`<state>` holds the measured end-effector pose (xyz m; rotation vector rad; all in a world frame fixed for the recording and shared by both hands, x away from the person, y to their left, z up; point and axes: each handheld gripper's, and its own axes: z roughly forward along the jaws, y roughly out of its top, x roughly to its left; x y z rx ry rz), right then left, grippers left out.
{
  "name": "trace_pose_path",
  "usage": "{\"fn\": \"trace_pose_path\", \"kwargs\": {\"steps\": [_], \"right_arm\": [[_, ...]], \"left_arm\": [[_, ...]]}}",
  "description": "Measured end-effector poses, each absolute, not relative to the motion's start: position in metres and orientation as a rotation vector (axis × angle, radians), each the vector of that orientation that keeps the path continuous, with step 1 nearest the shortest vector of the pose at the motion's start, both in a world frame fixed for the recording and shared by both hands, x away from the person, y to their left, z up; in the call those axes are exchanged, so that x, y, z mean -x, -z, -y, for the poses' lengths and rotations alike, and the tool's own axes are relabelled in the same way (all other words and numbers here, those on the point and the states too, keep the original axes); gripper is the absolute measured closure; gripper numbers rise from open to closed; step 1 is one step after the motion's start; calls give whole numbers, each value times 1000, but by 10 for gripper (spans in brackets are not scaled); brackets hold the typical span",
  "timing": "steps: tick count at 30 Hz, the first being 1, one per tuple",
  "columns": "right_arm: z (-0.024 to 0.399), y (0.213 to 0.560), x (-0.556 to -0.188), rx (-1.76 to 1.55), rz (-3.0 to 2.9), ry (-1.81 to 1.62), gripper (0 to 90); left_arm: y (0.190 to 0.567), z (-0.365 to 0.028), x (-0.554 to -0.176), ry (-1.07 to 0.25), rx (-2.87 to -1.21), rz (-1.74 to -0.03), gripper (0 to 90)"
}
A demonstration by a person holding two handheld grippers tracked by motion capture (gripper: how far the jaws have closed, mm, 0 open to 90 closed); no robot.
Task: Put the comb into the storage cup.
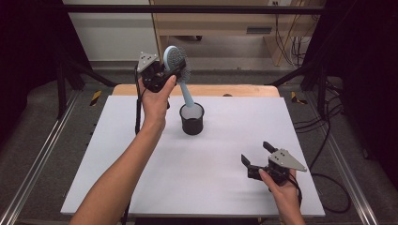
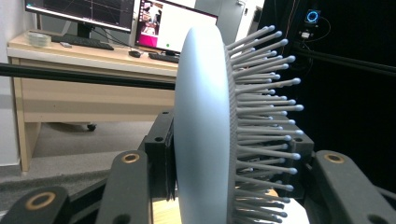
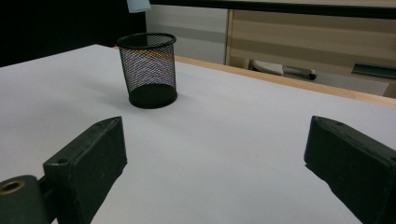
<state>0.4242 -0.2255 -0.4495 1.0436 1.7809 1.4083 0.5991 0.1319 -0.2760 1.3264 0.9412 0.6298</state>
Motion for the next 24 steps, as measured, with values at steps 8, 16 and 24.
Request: {"fn": "trace_pose_path", "kwargs": {"steps": [8, 16, 24], "right_arm": [[226, 449, -424, -1047, -1777, -1412, 58], [226, 449, -424, -1049, -1774, -1420, 58], [227, 448, -423, -1056, -1770, -1413, 57]], "left_arm": [[279, -130, -602, -625, -1325, -947, 504], [281, -128, -604, -641, -1341, -944, 504], [283, -130, -605, -644, -1337, -952, 503]]}}
